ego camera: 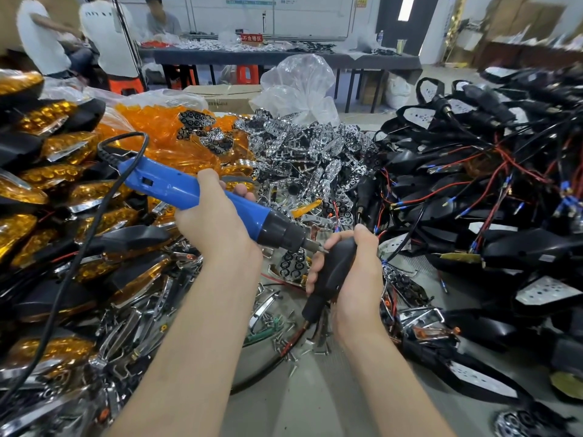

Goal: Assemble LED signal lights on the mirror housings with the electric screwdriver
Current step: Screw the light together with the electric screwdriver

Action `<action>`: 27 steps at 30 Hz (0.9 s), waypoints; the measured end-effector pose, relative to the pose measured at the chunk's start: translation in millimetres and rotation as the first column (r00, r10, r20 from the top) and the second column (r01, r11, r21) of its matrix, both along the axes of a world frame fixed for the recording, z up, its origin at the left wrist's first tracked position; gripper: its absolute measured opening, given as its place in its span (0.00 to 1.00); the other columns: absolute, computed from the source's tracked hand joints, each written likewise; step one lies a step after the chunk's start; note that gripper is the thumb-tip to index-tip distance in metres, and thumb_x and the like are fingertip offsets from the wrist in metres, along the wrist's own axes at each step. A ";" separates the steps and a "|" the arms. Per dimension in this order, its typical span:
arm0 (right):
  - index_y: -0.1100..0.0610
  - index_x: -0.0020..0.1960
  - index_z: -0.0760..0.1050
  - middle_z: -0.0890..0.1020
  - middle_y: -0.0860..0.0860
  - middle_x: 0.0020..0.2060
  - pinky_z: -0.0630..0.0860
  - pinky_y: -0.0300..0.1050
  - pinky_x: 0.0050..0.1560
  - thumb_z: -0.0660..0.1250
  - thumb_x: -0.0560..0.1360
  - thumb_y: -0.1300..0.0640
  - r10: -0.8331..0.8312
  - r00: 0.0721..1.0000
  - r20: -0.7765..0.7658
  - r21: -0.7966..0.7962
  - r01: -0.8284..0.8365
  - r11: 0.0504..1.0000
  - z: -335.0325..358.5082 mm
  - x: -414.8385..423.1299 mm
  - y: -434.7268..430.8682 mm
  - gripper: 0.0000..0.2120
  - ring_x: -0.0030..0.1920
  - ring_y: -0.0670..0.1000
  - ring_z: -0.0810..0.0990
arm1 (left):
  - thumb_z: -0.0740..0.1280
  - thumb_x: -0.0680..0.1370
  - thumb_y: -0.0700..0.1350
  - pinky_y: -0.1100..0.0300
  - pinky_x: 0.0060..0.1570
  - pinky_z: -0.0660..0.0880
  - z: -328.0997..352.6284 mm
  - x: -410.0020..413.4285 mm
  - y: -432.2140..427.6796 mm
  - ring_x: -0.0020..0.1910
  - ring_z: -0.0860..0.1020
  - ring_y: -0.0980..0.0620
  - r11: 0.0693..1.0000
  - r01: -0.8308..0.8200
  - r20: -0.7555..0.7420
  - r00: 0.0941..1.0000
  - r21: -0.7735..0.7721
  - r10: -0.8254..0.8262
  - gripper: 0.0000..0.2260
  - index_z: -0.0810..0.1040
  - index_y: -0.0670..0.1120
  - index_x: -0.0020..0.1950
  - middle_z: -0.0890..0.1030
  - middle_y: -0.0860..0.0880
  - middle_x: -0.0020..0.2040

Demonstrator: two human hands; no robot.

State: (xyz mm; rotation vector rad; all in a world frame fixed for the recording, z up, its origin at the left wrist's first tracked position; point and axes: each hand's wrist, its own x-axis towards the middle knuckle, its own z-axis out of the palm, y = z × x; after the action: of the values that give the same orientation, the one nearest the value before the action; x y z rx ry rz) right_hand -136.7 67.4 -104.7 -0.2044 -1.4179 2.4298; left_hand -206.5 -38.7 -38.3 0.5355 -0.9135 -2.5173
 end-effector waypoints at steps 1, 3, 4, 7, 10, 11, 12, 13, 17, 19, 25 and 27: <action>0.53 0.34 0.75 0.75 0.55 0.27 0.72 0.43 0.26 0.59 0.76 0.41 0.000 1.000 0.002 -0.002 0.000 1.000 -0.4 0.0 0.0 0.19 0.25 0.53 0.72 | 0.69 0.76 0.40 0.59 0.33 0.78 -0.3 0.0 0.0 0.28 0.79 0.53 1.000 -0.001 0.000 1.000 0.000 0.001 0.09 0.72 0.43 0.54 0.78 0.53 0.28; 0.52 0.34 0.75 0.75 0.55 0.27 0.72 0.43 0.26 0.59 0.76 0.41 0.004 1.000 0.003 -0.001 -0.004 1.000 -0.1 -0.5 0.4 0.20 0.25 0.53 0.72 | 0.69 0.76 0.40 0.59 0.33 0.78 -0.3 -0.8 -0.2 0.28 0.79 0.53 1.000 -0.006 0.004 1.000 0.004 0.006 0.11 0.72 0.43 0.56 0.78 0.52 0.30; 0.52 0.33 0.75 0.75 0.54 0.27 0.72 0.43 0.26 0.59 0.76 0.41 0.002 1.000 0.001 0.009 -0.002 1.000 0.0 -0.3 0.5 0.20 0.25 0.53 0.72 | 0.69 0.76 0.40 0.59 0.33 0.78 -0.5 -1.3 -0.8 0.27 0.79 0.53 1.000 -0.012 0.014 1.000 0.004 0.012 0.13 0.72 0.42 0.58 0.78 0.51 0.32; 0.51 0.33 0.76 0.76 0.54 0.27 0.72 0.43 0.26 0.58 0.77 0.41 -0.012 1.000 -0.019 0.064 0.013 0.998 0.4 0.4 -0.2 0.20 0.26 0.53 0.73 | 0.70 0.75 0.39 0.59 0.33 0.78 -1.4 -3.7 -3.0 0.27 0.79 0.52 0.999 -0.024 0.052 0.998 0.025 0.023 0.19 0.70 0.43 0.64 0.78 0.47 0.37; 0.51 0.33 0.76 0.75 0.54 0.27 0.72 0.43 0.27 0.58 0.77 0.41 0.003 1.000 0.005 0.038 -0.003 0.999 -0.2 0.4 -1.8 0.20 0.25 0.53 0.72 | 0.69 0.75 0.40 0.58 0.33 0.79 -2.4 -3.5 -3.1 0.27 0.79 0.52 0.999 -0.043 0.051 0.998 0.030 0.041 0.19 0.69 0.44 0.64 0.78 0.47 0.37; 0.51 0.34 0.76 0.75 0.54 0.27 0.72 0.43 0.27 0.59 0.77 0.41 0.007 1.000 0.010 0.027 -0.008 1.000 -0.3 0.2 -1.7 0.19 0.25 0.53 0.72 | 0.69 0.75 0.40 0.59 0.33 0.79 -1.9 -2.9 -2.1 0.27 0.79 0.52 0.998 -0.043 0.041 0.998 0.036 0.042 0.19 0.69 0.44 0.64 0.78 0.47 0.38; 0.51 0.34 0.76 0.75 0.54 0.27 0.72 0.43 0.27 0.59 0.76 0.41 0.010 1.000 0.013 0.019 -0.010 1.000 -0.5 -0.3 -1.5 0.19 0.25 0.53 0.72 | 0.69 0.76 0.40 0.59 0.33 0.79 -1.5 -2.4 -1.3 0.27 0.79 0.52 0.998 -0.042 0.029 0.999 0.041 0.041 0.19 0.69 0.44 0.64 0.78 0.47 0.38; 0.51 0.34 0.75 0.75 0.54 0.27 0.72 0.43 0.26 0.59 0.76 0.41 0.009 1.000 0.015 0.008 -0.009 1.000 -0.8 -0.4 -1.1 0.19 0.25 0.53 0.72 | 0.69 0.76 0.40 0.59 0.33 0.78 -1.1 -2.1 -0.3 0.27 0.79 0.52 0.998 -0.041 0.019 0.999 0.042 0.040 0.18 0.69 0.44 0.64 0.78 0.47 0.38; 0.51 0.34 0.75 0.75 0.54 0.27 0.71 0.43 0.27 0.59 0.76 0.41 -0.001 1.000 0.004 0.002 0.001 1.000 -0.5 0.5 0.4 0.19 0.26 0.53 0.72 | 0.70 0.75 0.40 0.59 0.32 0.78 -0.5 -1.7 0.6 0.27 0.79 0.52 0.998 -0.044 0.028 0.999 0.037 0.043 0.19 0.70 0.43 0.64 0.79 0.47 0.39; 0.50 0.34 0.75 0.75 0.54 0.27 0.72 0.43 0.27 0.59 0.76 0.41 -0.012 1.000 0.002 0.040 0.012 0.999 0.0 1.4 -0.1 0.19 0.26 0.53 0.72 | 0.70 0.75 0.40 0.59 0.33 0.78 -0.8 -1.9 -0.8 0.26 0.79 0.53 0.998 -0.036 0.041 0.999 0.044 0.034 0.19 0.70 0.43 0.64 0.79 0.46 0.39; 0.49 0.34 0.76 0.76 0.54 0.28 0.72 0.44 0.27 0.59 0.76 0.41 -0.020 1.000 -0.007 0.061 0.020 0.998 1.0 2.9 -0.9 0.18 0.26 0.52 0.73 | 0.70 0.75 0.40 0.59 0.33 0.79 -1.4 -1.7 -0.8 0.27 0.79 0.52 0.999 -0.033 0.058 0.998 0.039 0.031 0.18 0.70 0.44 0.63 0.79 0.46 0.40; 0.49 0.33 0.76 0.75 0.54 0.28 0.72 0.44 0.27 0.60 0.75 0.40 -0.021 1.000 -0.006 0.057 0.021 0.998 1.0 2.6 -0.3 0.18 0.26 0.52 0.73 | 0.70 0.75 0.40 0.59 0.33 0.79 -1.8 -1.6 0.1 0.27 0.79 0.52 0.999 -0.038 0.065 0.997 0.036 0.035 0.17 0.70 0.44 0.62 0.79 0.46 0.39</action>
State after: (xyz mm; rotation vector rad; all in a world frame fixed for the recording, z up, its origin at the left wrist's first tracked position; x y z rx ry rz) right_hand -134.1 67.1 -103.7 -0.1980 -1.4726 2.3680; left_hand -208.1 -38.5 -40.1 0.6429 -0.8730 -2.5020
